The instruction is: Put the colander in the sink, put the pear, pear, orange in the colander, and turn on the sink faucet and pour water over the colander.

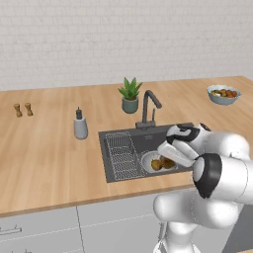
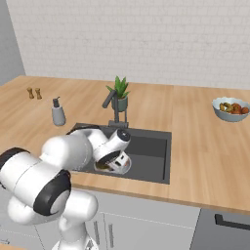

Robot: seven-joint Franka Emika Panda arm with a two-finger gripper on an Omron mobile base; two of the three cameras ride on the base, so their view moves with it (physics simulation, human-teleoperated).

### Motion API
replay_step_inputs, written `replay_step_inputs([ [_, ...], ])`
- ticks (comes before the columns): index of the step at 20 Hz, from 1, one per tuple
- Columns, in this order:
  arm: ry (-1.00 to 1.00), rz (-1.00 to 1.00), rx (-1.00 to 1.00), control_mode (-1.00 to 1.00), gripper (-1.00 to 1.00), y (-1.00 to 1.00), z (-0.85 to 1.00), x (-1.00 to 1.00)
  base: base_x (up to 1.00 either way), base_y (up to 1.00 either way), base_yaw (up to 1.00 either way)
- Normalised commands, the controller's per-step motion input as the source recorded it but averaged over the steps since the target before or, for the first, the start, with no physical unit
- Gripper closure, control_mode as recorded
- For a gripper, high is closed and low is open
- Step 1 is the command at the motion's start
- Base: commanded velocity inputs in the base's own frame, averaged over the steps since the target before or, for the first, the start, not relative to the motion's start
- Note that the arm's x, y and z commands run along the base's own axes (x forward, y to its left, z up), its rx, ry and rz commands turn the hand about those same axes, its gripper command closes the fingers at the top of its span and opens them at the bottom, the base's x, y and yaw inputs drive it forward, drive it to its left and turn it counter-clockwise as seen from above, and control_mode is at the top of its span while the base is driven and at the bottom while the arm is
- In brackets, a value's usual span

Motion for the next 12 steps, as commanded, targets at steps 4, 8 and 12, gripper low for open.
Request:
replay_step_inputs([
  [4, 0.06, 0.01, -0.02, -1.0, 1.0, -0.53, 0.0, 0.45, 0.0, 0.0, 0.0],
  [8, 0.06, 0.0, -0.09, -1.0, 1.0, -0.31, 0.0, 0.41, 0.0, 0.0, 0.0],
  [12, 0.07, 0.0, -0.1, -1.0, 1.0, -0.09, 0.0, 0.39, 0.0, 0.0, 0.0],
])
